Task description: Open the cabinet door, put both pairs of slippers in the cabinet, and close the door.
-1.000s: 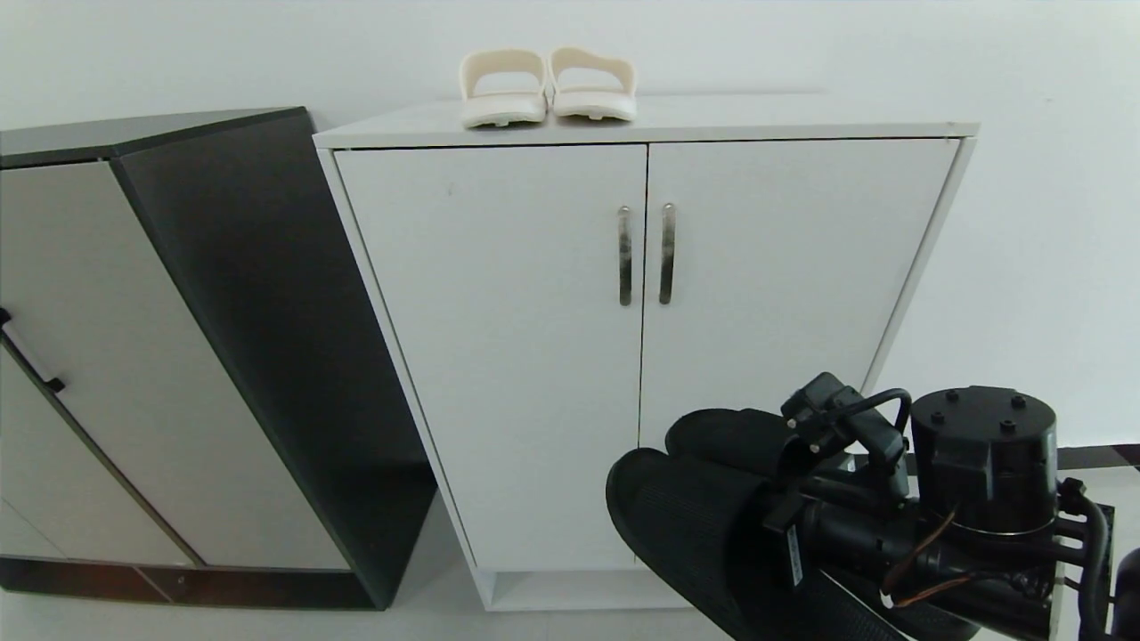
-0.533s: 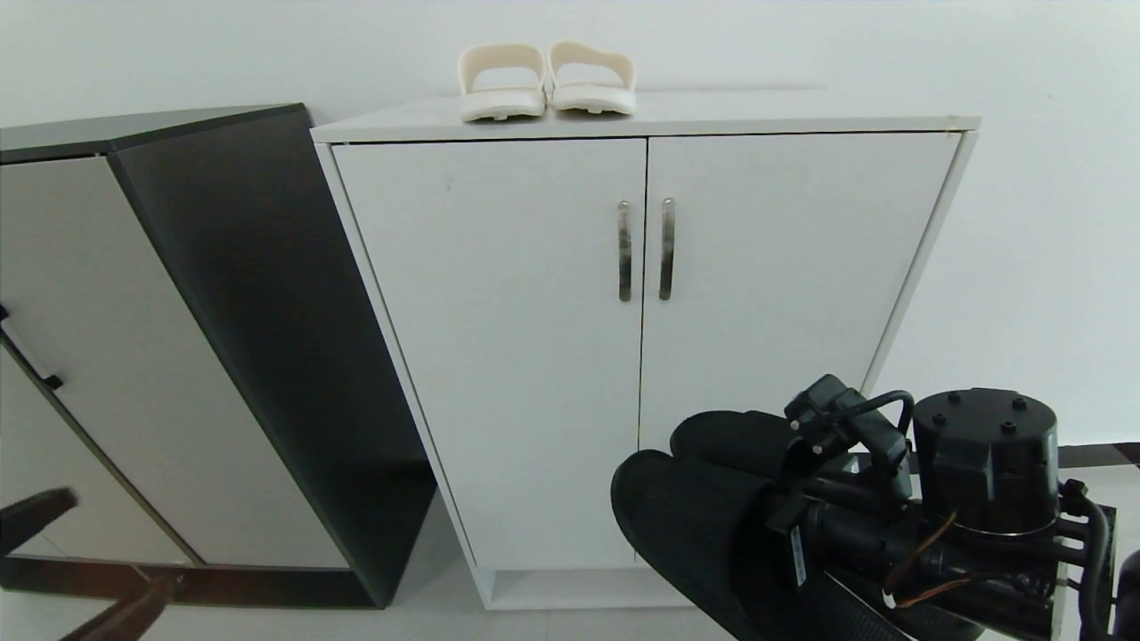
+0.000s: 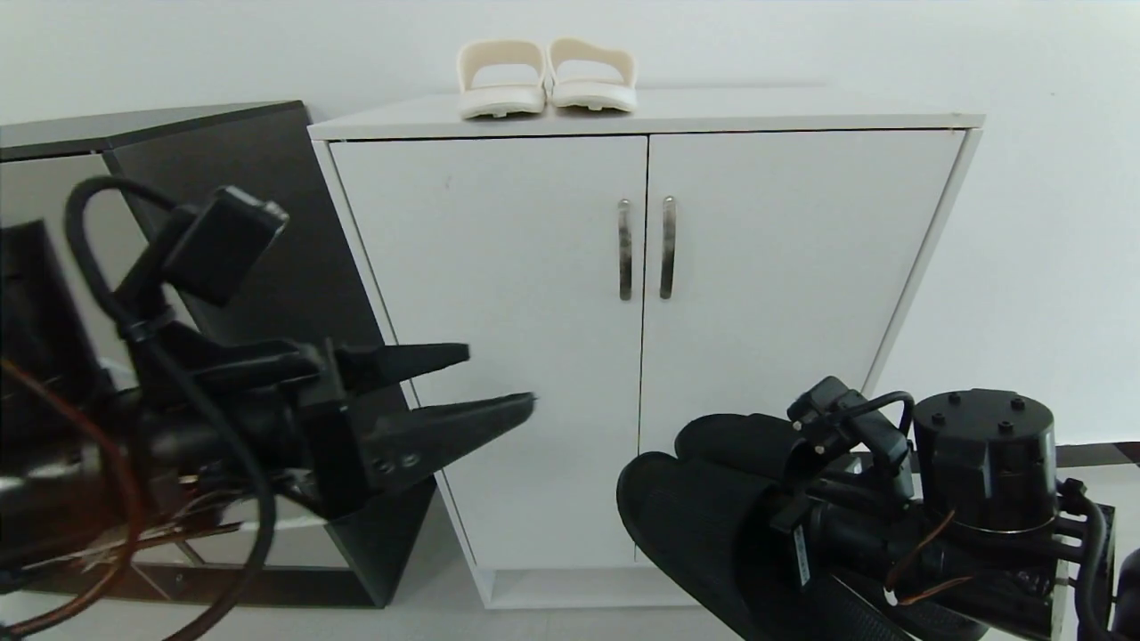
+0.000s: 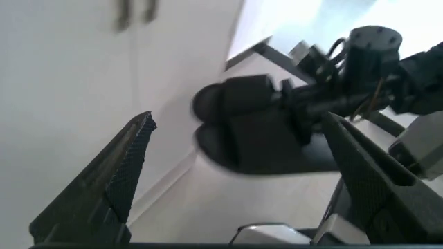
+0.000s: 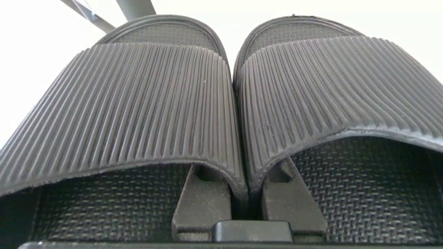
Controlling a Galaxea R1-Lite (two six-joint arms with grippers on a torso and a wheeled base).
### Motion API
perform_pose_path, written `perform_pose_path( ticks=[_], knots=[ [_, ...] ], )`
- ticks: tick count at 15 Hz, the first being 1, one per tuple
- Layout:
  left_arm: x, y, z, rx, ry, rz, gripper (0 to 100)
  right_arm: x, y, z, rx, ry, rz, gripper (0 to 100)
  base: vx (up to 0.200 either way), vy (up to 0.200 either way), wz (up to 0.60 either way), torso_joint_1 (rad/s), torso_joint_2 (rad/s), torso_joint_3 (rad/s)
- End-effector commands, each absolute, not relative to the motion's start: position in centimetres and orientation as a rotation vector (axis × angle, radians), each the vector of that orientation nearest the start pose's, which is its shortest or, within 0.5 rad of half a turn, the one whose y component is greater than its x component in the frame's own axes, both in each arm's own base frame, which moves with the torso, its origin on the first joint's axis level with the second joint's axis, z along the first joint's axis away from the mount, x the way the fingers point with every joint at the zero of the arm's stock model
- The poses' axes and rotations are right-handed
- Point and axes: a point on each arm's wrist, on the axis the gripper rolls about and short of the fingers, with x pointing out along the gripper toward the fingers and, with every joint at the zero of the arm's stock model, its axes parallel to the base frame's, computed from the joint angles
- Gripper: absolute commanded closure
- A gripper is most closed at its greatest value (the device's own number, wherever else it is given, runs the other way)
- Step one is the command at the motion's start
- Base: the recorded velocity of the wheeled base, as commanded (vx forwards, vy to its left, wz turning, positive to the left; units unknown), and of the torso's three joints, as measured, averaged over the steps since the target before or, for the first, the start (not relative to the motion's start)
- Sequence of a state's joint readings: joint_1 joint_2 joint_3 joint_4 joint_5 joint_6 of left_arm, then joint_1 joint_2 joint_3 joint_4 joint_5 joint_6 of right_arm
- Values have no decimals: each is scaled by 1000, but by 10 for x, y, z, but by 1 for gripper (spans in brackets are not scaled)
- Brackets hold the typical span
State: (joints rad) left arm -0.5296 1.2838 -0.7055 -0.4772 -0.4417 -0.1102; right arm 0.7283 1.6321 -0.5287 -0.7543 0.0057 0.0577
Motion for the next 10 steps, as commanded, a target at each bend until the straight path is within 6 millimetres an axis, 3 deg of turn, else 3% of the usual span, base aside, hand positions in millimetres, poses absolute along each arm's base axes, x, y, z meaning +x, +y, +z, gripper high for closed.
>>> perform_pose_path(
  ticks=[1,5,10],
  knots=[
    [198,-169,248,-104,205,-1069,0,195,175,139,-74,367,725,100,0,0,0,0,0,0],
    [232,-219,261,-107,169,-1132,0,197,176,136,-78,380,725,100,0,0,0,0,0,0],
    [254,-240,281,-191,161,-1219,0,199,178,131,-86,397,726,100,0,0,0,0,0,0]
  ],
)
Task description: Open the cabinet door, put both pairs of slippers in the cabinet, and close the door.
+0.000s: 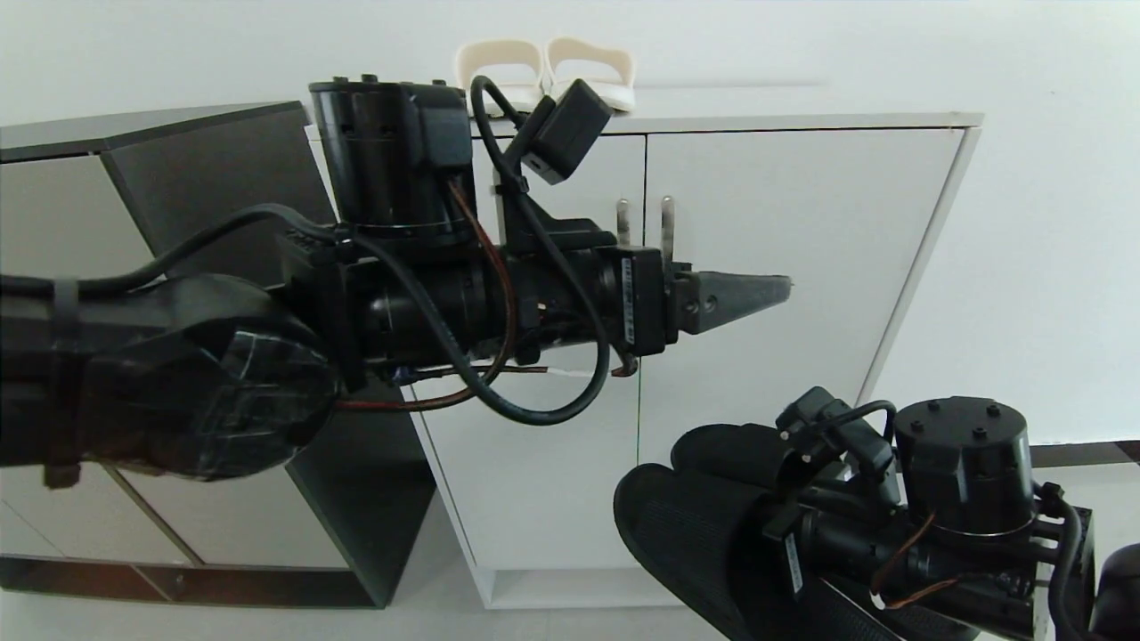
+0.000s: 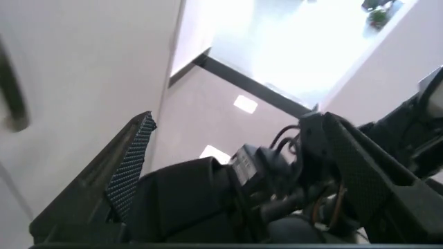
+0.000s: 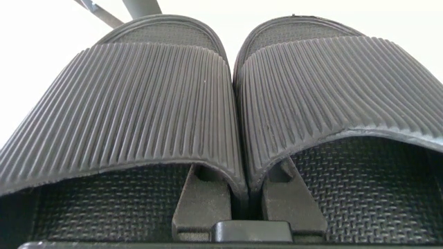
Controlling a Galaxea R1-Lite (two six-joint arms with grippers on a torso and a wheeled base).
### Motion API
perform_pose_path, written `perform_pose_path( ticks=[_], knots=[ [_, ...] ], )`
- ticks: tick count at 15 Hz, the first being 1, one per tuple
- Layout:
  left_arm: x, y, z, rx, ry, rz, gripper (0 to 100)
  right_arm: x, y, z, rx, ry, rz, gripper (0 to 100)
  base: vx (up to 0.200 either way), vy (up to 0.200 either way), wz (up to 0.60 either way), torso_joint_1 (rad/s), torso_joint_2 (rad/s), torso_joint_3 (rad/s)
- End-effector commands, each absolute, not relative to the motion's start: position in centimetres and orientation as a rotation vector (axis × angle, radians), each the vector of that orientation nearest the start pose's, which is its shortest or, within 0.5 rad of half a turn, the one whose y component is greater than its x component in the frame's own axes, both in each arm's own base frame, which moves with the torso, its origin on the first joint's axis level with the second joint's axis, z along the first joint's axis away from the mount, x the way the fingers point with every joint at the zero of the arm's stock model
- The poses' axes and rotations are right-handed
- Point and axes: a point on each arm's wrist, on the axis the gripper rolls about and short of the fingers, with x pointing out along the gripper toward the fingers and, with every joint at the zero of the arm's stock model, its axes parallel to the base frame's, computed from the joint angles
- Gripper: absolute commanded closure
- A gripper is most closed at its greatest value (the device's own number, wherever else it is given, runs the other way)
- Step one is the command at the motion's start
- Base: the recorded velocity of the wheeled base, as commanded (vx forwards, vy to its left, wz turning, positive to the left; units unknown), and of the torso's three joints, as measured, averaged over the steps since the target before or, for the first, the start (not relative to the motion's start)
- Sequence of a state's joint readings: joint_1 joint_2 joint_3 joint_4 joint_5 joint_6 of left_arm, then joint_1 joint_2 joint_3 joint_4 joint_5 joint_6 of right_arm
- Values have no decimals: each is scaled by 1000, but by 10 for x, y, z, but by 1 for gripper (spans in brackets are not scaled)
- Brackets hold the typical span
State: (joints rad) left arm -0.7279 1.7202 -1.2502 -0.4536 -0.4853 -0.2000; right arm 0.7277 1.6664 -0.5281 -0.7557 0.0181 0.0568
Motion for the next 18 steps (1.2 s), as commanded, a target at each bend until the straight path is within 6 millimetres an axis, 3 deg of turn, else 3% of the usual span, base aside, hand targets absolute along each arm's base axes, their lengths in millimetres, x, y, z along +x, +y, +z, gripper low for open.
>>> perform_pose_path(
  ticks=[1,9,13,18],
  knots=[
    [258,-242,284,-201,173,-1241,0,199,178,131,-86,397,726,100,0,0,0,0,0,0],
    [284,-251,287,-204,137,-1114,0,198,178,130,-89,399,723,100,0,0,0,0,0,0],
    [297,-240,285,-206,136,-1053,0,198,178,130,-89,399,723,100,0,0,0,0,0,0],
    [305,-244,284,-210,120,-972,0,199,178,129,-90,401,721,100,0,0,0,0,0,0]
  ],
)
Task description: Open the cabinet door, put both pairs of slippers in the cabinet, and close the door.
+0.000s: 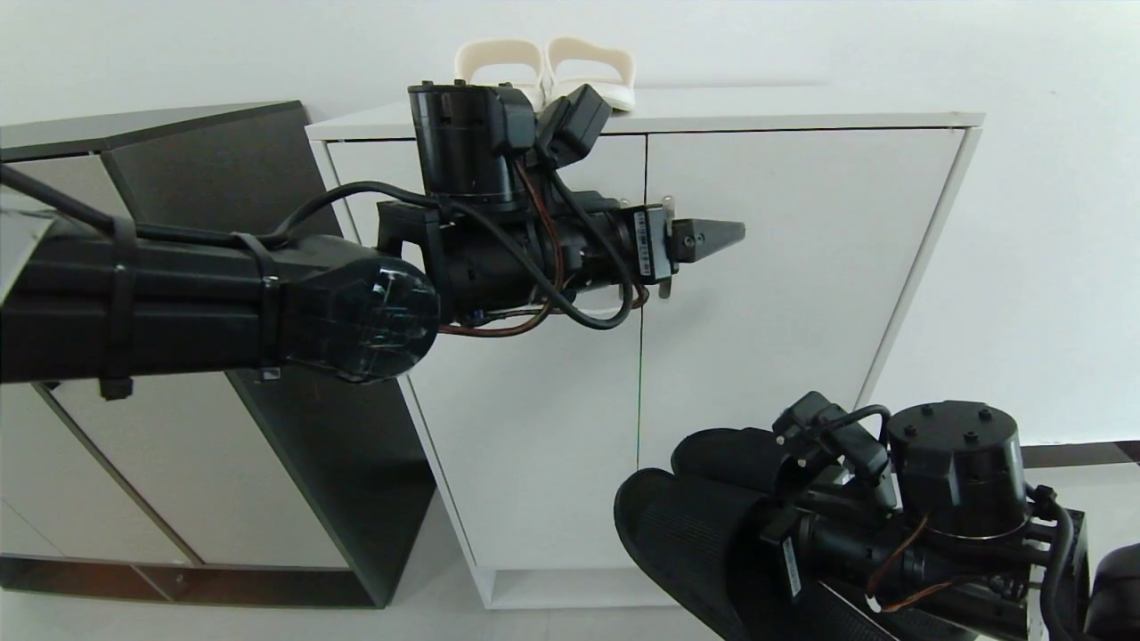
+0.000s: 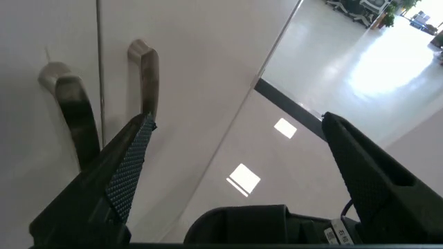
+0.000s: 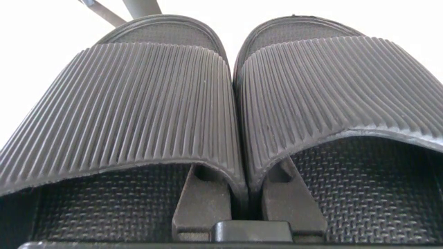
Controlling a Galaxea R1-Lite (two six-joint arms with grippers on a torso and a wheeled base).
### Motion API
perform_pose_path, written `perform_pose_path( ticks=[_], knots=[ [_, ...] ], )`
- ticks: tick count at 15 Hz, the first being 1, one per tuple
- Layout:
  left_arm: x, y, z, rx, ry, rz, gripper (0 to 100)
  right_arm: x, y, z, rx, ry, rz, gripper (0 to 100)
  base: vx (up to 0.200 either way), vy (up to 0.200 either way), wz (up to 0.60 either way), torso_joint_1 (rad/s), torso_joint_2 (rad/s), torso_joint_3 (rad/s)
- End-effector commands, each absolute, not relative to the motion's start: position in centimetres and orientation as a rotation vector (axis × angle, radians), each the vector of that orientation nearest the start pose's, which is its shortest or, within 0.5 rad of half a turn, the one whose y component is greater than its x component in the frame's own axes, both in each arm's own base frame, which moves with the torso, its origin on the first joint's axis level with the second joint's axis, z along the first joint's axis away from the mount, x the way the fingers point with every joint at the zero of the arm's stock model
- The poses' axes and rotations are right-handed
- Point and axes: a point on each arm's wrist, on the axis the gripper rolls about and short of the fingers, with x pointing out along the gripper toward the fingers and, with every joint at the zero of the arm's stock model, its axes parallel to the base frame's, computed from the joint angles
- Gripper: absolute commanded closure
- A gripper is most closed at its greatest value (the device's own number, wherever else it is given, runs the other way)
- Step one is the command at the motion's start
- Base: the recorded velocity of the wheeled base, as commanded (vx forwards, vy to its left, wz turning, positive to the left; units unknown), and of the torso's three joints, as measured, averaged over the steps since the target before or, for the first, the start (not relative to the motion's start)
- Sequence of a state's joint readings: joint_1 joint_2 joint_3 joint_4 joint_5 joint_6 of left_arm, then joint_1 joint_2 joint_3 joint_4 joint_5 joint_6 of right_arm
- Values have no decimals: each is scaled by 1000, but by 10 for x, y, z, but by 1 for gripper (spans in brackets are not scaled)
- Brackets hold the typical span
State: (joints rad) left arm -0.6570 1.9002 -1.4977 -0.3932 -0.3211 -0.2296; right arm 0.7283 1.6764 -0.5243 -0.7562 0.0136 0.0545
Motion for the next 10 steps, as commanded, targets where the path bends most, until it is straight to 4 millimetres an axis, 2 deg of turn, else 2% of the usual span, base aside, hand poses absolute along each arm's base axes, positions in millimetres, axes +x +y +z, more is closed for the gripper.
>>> perform_pose_path(
  ticks=[1,10],
  knots=[
    [306,-245,284,-211,117,-971,0,199,178,129,-90,401,721,100,0,0,0,0,0,0],
    [327,-252,271,-209,128,-918,0,200,179,127,-95,410,716,100,0,0,0,0,0,0]
  ],
)
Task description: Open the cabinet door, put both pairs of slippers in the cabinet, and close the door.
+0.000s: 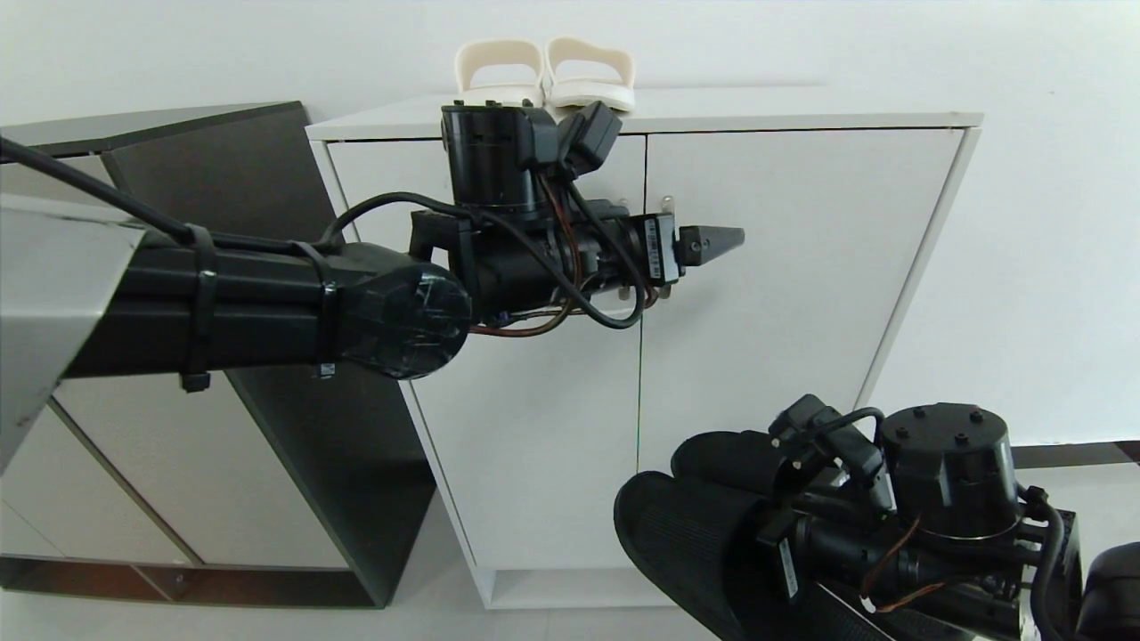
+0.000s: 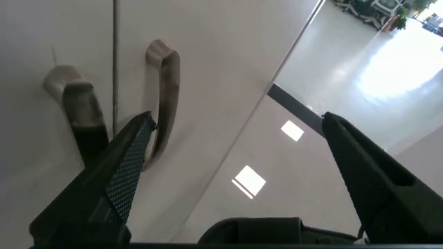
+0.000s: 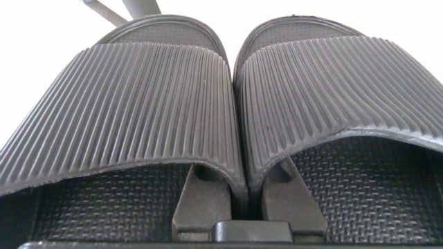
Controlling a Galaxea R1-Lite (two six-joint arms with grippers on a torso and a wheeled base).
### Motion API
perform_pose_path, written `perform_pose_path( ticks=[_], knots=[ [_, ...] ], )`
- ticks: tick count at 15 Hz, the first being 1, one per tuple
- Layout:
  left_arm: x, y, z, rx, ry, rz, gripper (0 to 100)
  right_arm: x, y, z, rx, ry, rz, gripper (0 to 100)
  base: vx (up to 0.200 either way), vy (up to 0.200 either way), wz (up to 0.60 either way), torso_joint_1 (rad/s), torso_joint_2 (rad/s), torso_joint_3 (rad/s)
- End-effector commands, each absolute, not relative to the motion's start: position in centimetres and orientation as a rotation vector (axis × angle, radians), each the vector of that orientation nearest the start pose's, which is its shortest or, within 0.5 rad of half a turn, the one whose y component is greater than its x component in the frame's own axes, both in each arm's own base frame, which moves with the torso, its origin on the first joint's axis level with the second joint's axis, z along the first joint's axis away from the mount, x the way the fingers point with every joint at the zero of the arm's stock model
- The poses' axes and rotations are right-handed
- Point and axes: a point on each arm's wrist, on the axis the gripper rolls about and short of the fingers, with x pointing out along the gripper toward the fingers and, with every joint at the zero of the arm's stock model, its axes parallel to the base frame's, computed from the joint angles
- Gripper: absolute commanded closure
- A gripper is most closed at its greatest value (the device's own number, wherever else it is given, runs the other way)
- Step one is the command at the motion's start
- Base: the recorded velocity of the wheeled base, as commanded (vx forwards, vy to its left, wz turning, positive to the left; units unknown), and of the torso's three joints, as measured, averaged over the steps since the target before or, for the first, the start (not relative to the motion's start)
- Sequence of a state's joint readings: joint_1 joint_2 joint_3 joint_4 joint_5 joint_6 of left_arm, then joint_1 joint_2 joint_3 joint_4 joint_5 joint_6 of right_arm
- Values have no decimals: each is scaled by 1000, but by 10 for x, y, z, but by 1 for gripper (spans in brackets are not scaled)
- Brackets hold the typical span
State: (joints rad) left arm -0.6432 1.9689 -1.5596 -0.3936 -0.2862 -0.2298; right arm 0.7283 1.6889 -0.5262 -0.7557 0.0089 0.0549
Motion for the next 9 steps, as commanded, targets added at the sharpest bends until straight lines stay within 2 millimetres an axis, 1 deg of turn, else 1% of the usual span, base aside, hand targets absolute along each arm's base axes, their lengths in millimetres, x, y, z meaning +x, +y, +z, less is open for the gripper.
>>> perform_pose_path(
  ticks=[1,4,5,9],
  knots=[
    [328,-253,270,-209,128,-918,0,200,179,127,-95,410,716,100,0,0,0,0,0,0],
    [336,-258,268,-212,124,-919,0,200,179,127,-94,411,719,100,0,0,0,0,0,0],
    [337,-259,267,-213,123,-919,100,200,179,127,-94,411,720,100,0,0,0,0,0,0],
    [335,-258,267,-216,128,-923,100,197,176,124,-98,421,726,100,0,0,0,0,0,0]
  ],
)
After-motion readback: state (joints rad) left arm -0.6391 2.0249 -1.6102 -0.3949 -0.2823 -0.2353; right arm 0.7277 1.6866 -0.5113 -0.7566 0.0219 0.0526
